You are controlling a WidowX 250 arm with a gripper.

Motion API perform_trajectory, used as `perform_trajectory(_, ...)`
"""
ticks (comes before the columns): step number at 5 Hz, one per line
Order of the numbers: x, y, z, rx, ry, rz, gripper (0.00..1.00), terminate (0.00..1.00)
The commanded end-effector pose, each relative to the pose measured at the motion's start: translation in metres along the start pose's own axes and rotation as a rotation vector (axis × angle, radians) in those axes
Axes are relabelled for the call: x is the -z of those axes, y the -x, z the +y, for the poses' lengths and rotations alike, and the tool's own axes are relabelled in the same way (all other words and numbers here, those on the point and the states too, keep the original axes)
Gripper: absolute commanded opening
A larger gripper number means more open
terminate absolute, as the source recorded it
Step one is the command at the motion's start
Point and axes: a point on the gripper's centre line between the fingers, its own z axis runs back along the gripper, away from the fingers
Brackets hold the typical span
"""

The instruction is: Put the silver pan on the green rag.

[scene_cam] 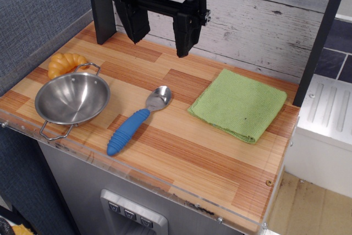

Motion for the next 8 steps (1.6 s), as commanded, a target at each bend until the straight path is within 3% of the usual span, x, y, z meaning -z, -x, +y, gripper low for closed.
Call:
perform_trajectory(1, 0.0, 0.0, 0.0, 0.0, 0.0, 0.0, 1.0, 0.0)
perform_trajectory(2, -0.003, -0.043, -0.001, -0.172, 0.059, 0.002, 1.0, 0.0)
perform_trajectory(3, 0.001, -0.026, 0.006, -0.162, 0.136, 0.007, 1.0, 0.0)
perform_trajectory(4, 0.002, 0.002, 0.037, -0.074, 0.156, -0.094, 1.0, 0.0)
perform_trajectory(5, 0.026, 0.022, 0.074, -0.045, 0.141, -0.077, 1.0, 0.0)
perform_trajectory(6, 0.053, 0.032, 0.086, 0.026, 0.115, -0.03, 1.0, 0.0)
perform_trajectory(8, 0.099, 0.031, 0.089, -0.01, 0.04, 0.08, 1.0, 0.0)
